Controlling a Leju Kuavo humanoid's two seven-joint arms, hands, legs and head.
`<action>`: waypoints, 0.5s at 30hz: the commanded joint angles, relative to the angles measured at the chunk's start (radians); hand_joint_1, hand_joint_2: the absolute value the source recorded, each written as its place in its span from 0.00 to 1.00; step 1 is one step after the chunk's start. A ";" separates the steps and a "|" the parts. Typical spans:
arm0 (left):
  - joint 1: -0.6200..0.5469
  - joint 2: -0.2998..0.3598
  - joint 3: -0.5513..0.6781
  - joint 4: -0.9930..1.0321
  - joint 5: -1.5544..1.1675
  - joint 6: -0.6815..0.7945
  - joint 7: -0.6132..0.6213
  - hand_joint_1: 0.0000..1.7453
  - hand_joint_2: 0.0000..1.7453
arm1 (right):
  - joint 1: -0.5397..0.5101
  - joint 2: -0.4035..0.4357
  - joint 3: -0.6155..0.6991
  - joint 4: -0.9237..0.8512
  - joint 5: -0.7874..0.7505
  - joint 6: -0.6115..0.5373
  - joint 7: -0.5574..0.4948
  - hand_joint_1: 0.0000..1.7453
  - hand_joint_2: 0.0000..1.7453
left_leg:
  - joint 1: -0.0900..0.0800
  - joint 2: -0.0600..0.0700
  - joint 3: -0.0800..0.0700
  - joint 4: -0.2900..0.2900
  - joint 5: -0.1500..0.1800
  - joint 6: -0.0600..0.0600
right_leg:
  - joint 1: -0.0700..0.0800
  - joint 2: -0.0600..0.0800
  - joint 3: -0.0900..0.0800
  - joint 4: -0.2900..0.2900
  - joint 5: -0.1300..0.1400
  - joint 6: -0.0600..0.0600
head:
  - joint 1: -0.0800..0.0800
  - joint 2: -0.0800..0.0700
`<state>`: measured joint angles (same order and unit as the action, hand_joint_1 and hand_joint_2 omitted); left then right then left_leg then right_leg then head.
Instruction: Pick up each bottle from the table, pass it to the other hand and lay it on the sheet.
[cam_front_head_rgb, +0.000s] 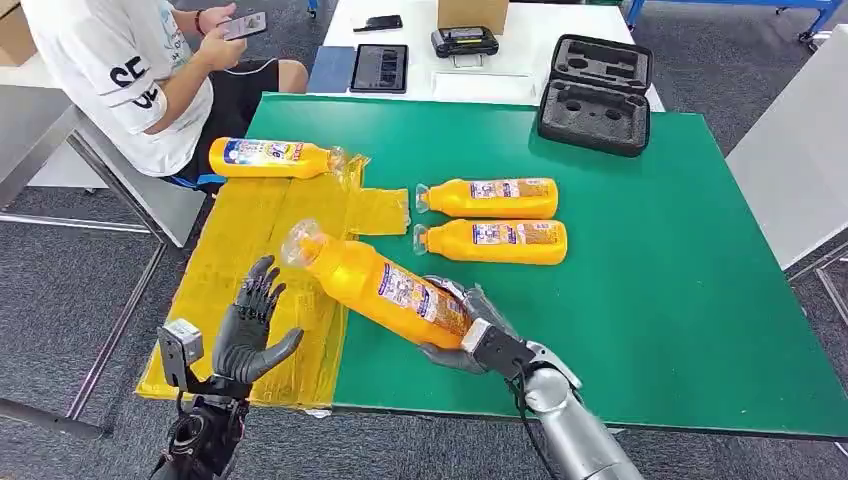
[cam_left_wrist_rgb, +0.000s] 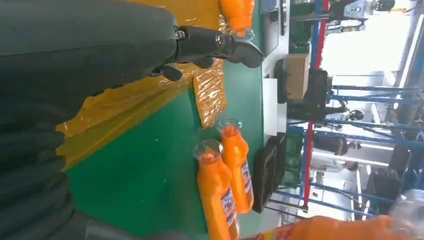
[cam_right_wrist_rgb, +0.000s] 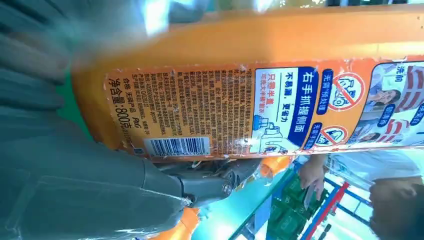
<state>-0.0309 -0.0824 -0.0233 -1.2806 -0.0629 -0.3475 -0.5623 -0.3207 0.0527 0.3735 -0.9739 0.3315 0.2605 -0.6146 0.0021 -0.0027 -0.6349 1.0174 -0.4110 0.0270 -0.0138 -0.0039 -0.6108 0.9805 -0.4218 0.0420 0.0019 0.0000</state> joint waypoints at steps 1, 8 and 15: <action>-0.072 -0.003 -0.037 0.126 0.014 -0.070 -0.003 0.00 1.00 | -0.040 0.037 -0.020 0.126 -0.006 0.013 -0.022 1.00 1.00 | 0.000 -0.001 0.004 -0.001 -0.001 -0.001 | 0.000 -0.001 0.004 -0.001 -0.001 -0.001 | 0.000 0.000; -0.098 -0.001 -0.046 0.172 0.080 -0.163 -0.003 0.00 1.00 | -0.066 0.058 0.023 0.215 -0.015 0.049 -0.045 1.00 1.00 | 0.000 -0.001 0.004 -0.001 -0.001 -0.001 | 0.000 0.000 0.004 -0.001 -0.001 -0.001 | 0.000 0.000; -0.096 -0.002 -0.087 0.173 0.176 -0.357 -0.023 0.00 1.00 | -0.088 0.123 0.128 0.308 0.014 0.046 -0.063 1.00 1.00 | 0.001 0.002 0.005 -0.001 -0.002 -0.002 | 0.001 0.002 0.005 -0.001 -0.001 -0.002 | 0.000 0.000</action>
<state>-0.0843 -0.0885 -0.0599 -1.1974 0.0778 -0.6167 -0.5829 -0.3394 0.1212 0.4005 -0.8401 0.3463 0.3040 -0.6611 0.0023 -0.0028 -0.6350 1.0174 -0.4110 0.0269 -0.0137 -0.0037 -0.6107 0.9807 -0.4219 0.0419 0.0023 0.0000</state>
